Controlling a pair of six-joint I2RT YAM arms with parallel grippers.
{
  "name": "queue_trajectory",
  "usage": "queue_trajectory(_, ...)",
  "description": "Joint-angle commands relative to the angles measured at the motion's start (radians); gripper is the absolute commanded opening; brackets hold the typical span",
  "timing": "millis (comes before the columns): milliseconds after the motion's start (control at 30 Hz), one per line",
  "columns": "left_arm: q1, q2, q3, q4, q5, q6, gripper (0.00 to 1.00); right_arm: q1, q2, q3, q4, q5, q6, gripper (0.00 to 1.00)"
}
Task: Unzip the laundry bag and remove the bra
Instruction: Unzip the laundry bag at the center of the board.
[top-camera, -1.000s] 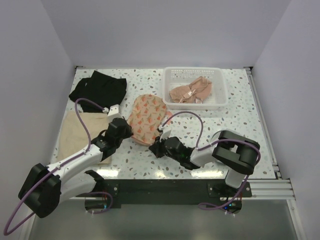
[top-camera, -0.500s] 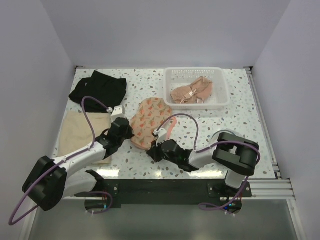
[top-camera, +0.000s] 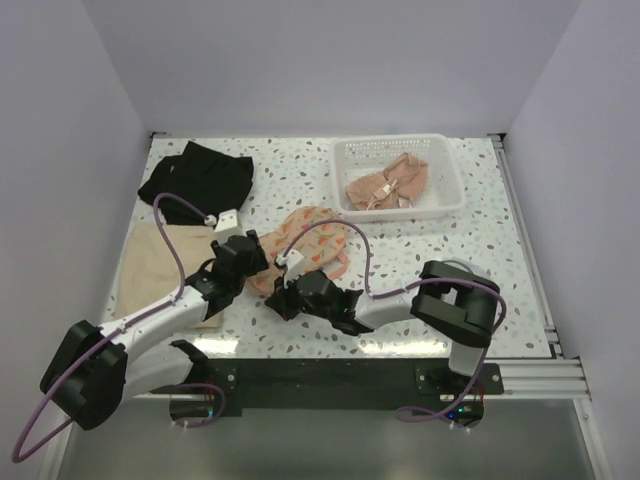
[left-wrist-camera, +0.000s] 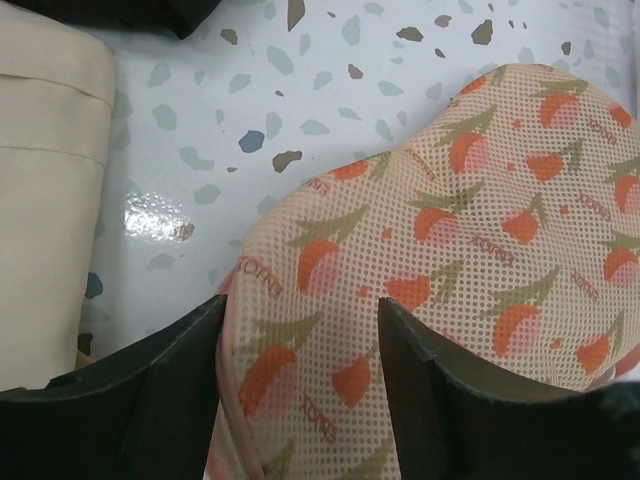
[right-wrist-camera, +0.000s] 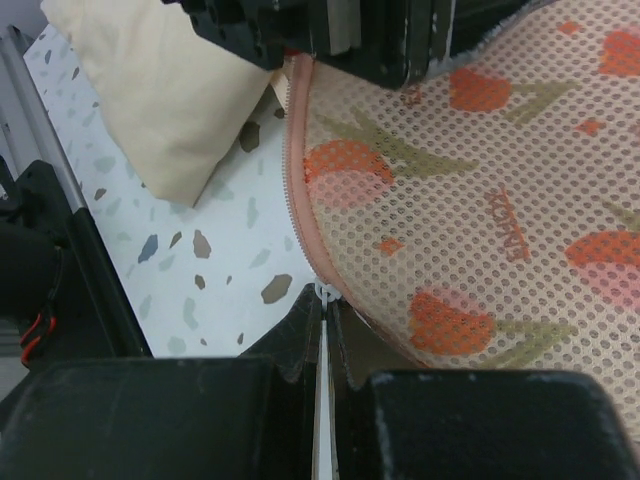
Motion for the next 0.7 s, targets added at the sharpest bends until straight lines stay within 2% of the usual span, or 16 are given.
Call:
queue_trajectory(0, 0.006, -0.069, 0.028, -0.070, -0.101, -0.028, 0.66, 0.005, 0.049, 0.097, -0.017, -0.030, -0.030, 0.00)
queue_trajectory(167, 0.006, -0.159, 0.020, -0.211, -0.210, -0.067, 0.76, -0.007, 0.081, 0.135, -0.021, -0.042, -0.027, 0.00)
queue_trajectory(333, 0.004, -0.243, 0.009, -0.305, -0.263, -0.116, 0.79, -0.022, 0.091, 0.149, -0.018, -0.053, -0.021, 0.00)
queue_trajectory(500, 0.006, -0.296, -0.018, -0.334, -0.209, -0.172, 0.79, -0.035, 0.083, 0.174, -0.021, -0.065, -0.029, 0.00)
queue_trajectory(667, 0.006, -0.336, -0.070, -0.294, -0.127, -0.234, 0.79, -0.041, 0.069, 0.204, -0.023, -0.085, -0.038, 0.00)
